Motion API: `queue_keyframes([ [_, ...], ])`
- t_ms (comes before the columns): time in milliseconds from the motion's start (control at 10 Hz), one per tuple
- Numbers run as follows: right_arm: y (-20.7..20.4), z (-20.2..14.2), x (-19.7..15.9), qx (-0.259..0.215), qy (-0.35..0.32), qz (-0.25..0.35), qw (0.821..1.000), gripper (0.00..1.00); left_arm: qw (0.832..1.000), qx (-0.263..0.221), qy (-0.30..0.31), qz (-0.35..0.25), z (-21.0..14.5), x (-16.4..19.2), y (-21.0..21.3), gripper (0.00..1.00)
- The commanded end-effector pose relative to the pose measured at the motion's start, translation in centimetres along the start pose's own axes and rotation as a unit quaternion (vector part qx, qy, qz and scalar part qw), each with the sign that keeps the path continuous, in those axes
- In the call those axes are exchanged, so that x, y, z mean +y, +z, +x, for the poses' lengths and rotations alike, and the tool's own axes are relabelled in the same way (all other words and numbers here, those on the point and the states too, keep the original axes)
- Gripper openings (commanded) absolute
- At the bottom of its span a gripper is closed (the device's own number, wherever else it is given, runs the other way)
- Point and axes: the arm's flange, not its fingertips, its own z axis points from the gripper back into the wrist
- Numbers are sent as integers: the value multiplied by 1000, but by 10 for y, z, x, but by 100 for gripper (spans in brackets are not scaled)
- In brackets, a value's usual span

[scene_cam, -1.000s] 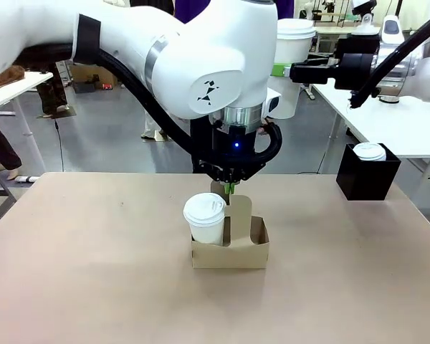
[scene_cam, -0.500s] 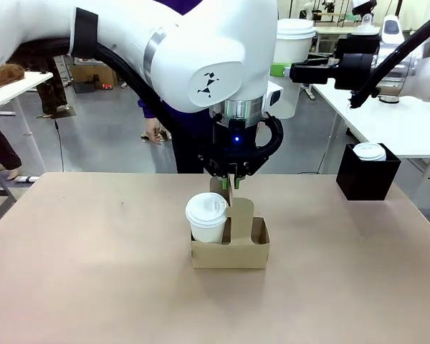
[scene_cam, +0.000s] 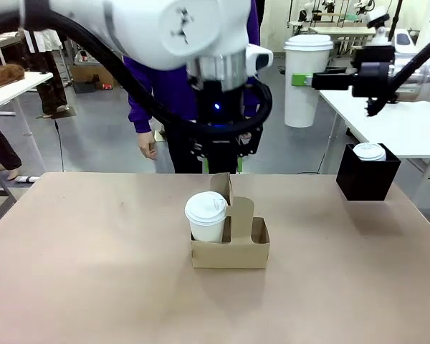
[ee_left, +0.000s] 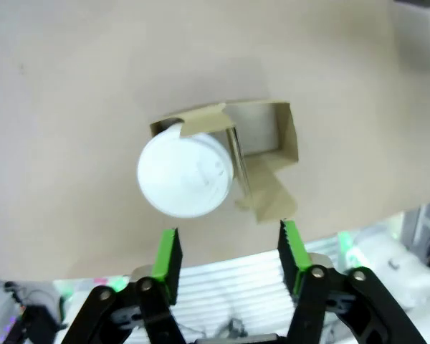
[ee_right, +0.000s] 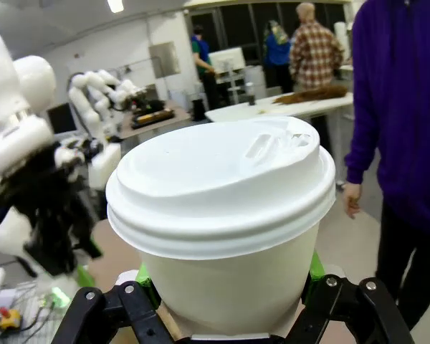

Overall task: Pour a drink into a cup and package it in a carrier.
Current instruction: Insert the held 600 ml Paper Cup into the Cup Carrier.

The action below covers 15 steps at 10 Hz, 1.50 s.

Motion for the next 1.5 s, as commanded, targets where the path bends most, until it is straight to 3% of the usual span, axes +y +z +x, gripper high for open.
queue_keyframes([
  [0,28,10,-28,-4,-48,75,996,84,996,24,-80,-6,-15,45,20,100],
  [200,41,-18,-30,3,-40,133,990,84,984,33,-169,-31,-25,91,33,100],
  [500,35,-64,-22,1,-9,183,983,84,954,7,-288,-80,-30,170,29,100],
  [700,22,-96,-11,0,22,176,984,84,942,-15,-317,-109,-29,202,13,100],
  [1100,-14,-142,5,-31,80,119,989,84,915,-84,-369,-140,-20,225,-21,100],
  [1200,5,-133,-6,-5,46,164,985,84,946,-52,-295,-121,-12,221,-23,100],
  [1300,5,-133,-6,-5,46,164,985,84,929,-64,-348,-111,-17,223,-14,100],
  [1400,5,-133,-6,-5,46,164,985,84,929,-64,-348,-111,-17,223,-14,100],
])
